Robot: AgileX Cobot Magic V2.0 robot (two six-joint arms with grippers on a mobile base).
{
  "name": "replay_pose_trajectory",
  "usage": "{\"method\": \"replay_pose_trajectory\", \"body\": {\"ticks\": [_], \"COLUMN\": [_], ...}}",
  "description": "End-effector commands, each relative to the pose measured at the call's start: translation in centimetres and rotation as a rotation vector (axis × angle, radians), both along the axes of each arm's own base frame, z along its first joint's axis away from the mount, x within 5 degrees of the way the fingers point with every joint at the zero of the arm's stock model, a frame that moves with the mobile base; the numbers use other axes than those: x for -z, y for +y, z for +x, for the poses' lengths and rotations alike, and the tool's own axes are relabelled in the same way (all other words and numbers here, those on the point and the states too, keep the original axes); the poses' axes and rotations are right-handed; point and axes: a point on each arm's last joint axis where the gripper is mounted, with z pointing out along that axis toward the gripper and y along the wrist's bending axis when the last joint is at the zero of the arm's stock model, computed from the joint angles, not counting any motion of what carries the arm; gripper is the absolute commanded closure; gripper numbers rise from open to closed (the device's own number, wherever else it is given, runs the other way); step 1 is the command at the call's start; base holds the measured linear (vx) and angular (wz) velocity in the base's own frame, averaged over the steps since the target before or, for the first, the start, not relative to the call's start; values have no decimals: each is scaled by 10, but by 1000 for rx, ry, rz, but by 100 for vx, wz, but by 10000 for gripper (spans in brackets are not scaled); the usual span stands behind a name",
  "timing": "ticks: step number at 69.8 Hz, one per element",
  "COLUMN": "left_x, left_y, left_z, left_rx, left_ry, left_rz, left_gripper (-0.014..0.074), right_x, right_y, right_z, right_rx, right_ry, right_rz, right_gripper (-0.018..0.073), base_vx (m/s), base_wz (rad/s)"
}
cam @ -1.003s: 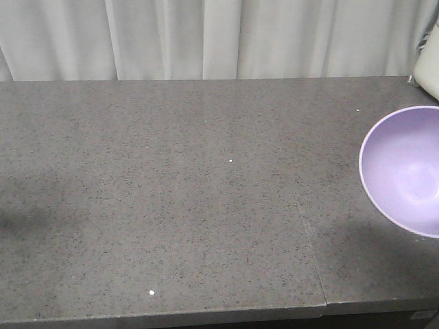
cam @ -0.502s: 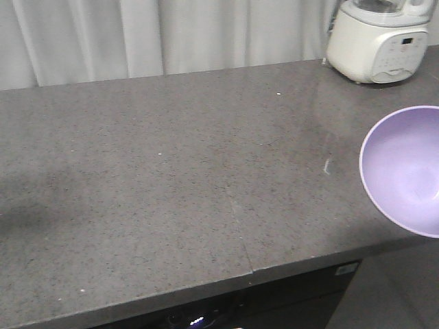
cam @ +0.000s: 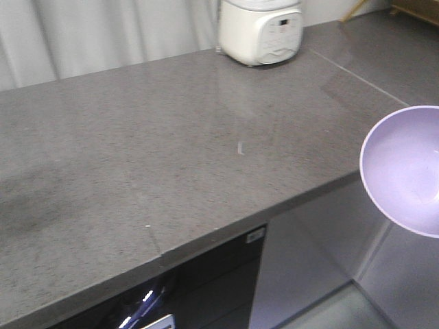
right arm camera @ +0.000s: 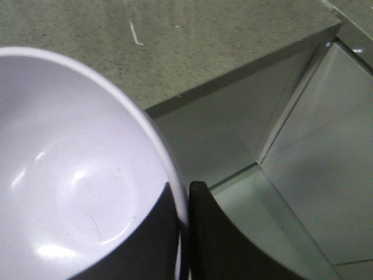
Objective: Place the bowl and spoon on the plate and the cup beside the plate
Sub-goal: 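Drive the base to the counter with the pale blue plate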
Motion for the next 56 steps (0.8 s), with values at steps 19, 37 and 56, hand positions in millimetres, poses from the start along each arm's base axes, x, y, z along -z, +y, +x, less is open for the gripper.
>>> {"method": "replay_pose_trajectory", "body": {"ticks": [19,37,56], "left_x": [-18,-18,-18], "left_y": [-3,-3,-3], "left_z": [-5,-5,-5], "left_rx": [-6,-6,-6], "left_ry": [-97,-97,-97], "left_rz": [-7,-7,-7], "left_gripper": [603,603,603], "right_x": [-14,-14,-14], "right_y": [-1,-1,-1], "right_z": [0,0,0], "right_rx": [-1,-1,-1], "right_ry": [-94,-94,-94], "right_rz": [-6,-6,-6], "right_gripper": [565,565,565], "base_vx": [-4,0,5], "base_wz": [-51,-53,-54]}}
